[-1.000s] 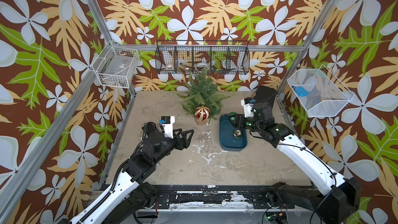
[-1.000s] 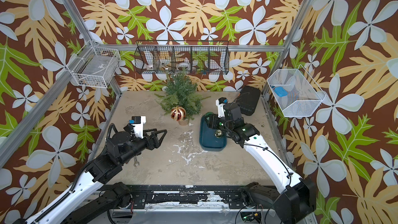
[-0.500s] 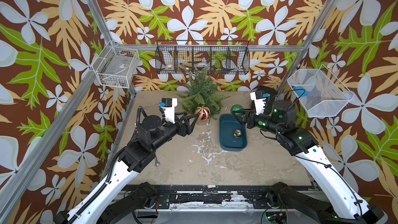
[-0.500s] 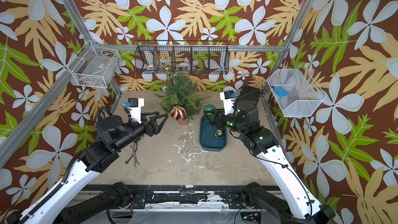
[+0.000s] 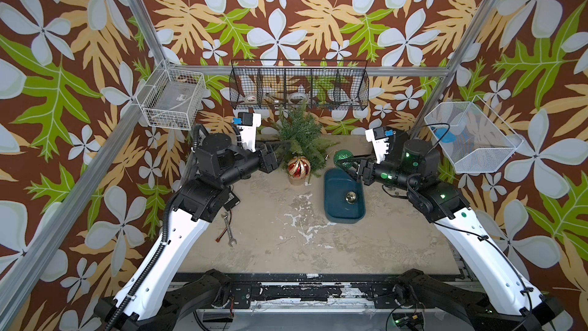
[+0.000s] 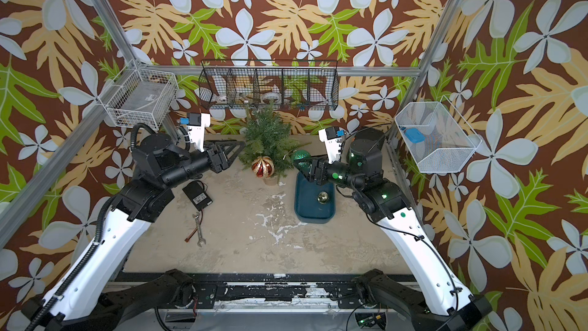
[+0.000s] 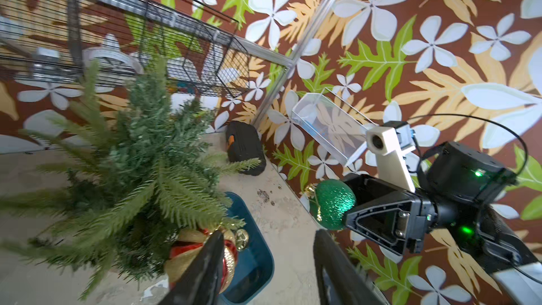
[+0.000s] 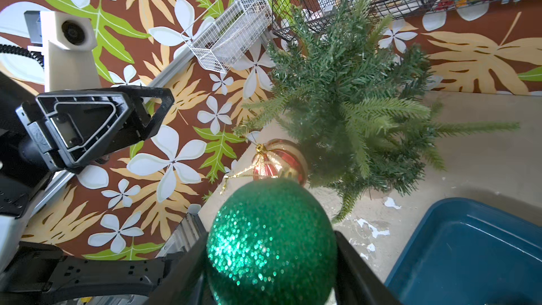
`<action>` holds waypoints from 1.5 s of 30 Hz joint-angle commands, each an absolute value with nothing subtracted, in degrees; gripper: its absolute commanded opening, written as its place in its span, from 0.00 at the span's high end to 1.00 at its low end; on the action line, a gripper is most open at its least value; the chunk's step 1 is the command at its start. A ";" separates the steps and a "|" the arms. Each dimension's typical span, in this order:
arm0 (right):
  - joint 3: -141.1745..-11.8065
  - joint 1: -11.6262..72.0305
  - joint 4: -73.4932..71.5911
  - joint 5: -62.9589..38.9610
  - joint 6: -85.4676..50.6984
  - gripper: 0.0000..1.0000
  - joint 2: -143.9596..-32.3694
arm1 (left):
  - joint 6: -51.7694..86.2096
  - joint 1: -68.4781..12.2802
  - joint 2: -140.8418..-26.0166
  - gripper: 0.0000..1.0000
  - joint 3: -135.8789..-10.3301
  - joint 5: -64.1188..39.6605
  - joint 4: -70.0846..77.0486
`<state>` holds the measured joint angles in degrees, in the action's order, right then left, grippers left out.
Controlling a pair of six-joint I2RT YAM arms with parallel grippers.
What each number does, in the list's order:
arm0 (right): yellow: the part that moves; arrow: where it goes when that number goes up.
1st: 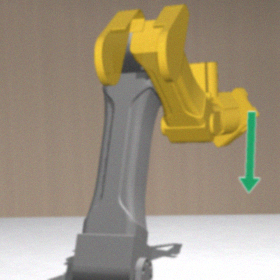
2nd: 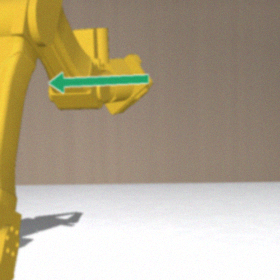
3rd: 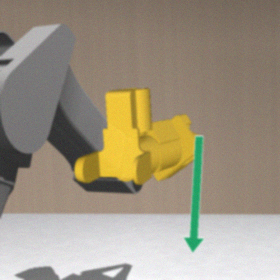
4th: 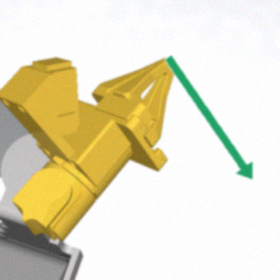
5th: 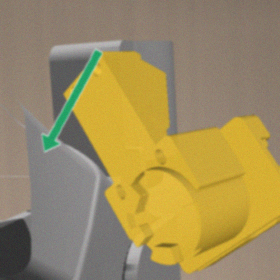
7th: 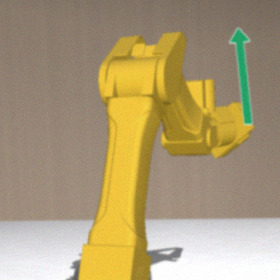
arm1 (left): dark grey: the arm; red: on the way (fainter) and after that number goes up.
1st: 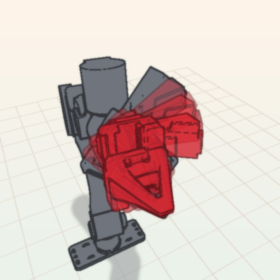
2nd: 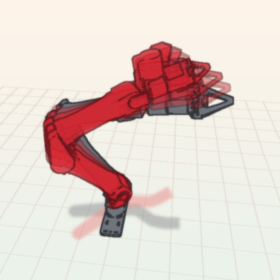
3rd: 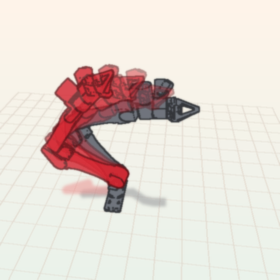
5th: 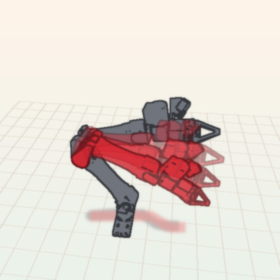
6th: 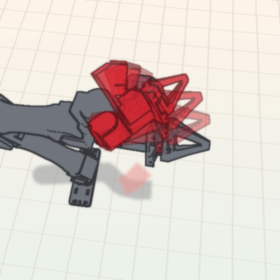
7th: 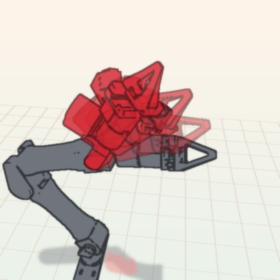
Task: Decorate the small christmas tree with ornaments
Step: Hang an ornament on the christmas tree.
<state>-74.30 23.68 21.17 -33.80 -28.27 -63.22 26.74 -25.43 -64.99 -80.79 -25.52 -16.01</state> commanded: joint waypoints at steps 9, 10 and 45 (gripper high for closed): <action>-75.74 23.92 16.61 -39.33 -31.48 0.39 -64.95 | 23.47 -26.48 -70.56 0.55 -84.79 -33.85 -16.66; -75.93 24.01 16.74 -39.43 -31.54 0.39 -65.11 | 22.94 -27.27 -70.82 0.55 -85.05 -33.47 -16.90; -75.05 23.55 16.35 -38.83 -32.51 0.39 -64.36 | 15.56 -38.05 -78.97 0.55 -92.55 -24.21 -21.55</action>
<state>-75.00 23.57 18.04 -38.89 -32.58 -64.40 16.23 -37.91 -78.83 -92.12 -24.25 -22.02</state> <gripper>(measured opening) 0.608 0.460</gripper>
